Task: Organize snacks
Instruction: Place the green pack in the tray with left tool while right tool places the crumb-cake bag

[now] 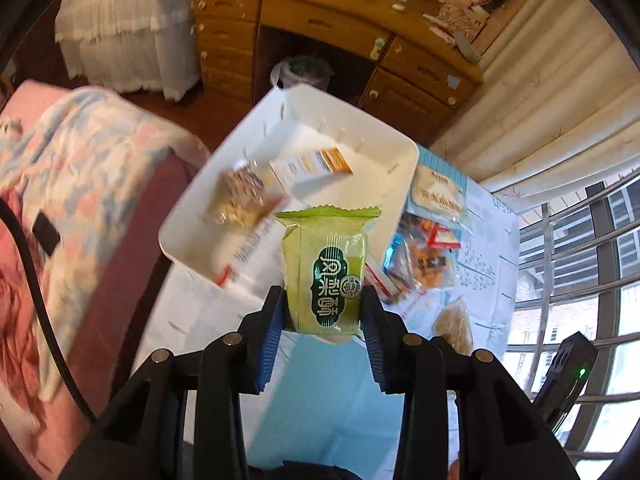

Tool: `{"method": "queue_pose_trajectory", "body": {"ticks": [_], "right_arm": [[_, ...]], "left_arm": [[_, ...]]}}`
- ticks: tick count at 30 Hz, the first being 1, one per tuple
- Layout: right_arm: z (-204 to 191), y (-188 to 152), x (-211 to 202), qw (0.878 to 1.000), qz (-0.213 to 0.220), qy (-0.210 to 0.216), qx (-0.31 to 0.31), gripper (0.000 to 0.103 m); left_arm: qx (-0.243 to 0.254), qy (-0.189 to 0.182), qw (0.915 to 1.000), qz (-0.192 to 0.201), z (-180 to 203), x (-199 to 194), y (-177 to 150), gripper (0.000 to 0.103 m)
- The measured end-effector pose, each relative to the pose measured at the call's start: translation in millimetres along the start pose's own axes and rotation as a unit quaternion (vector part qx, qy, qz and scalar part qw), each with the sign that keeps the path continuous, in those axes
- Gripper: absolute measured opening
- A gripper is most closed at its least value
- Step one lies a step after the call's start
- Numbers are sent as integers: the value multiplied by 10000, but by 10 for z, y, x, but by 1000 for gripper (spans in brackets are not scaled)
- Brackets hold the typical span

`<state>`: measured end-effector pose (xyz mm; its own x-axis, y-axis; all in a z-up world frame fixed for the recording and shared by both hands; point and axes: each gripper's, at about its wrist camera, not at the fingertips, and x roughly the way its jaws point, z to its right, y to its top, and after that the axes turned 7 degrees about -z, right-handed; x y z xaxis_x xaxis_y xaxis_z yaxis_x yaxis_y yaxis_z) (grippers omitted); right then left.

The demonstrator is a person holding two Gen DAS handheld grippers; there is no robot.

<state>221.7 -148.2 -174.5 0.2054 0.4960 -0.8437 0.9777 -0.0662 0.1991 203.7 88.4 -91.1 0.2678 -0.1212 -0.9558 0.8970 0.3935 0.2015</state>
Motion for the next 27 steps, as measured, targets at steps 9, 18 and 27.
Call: {"method": "queue_pose_trajectory", "body": {"ticks": [9,18,27], "right_arm": [[-467,-2,318,9988,213,337,272,75],[-870,110,591,9971,729,201,112,75],[-949,342,797,9967,794,-54,142,77]], "left_arm": [[693,-83,9972,272,-401,109,225,37],[1810,-566,9794,691,-617,307,250,37],[1933,-775,9757,677,-851,575,443,37]]}}
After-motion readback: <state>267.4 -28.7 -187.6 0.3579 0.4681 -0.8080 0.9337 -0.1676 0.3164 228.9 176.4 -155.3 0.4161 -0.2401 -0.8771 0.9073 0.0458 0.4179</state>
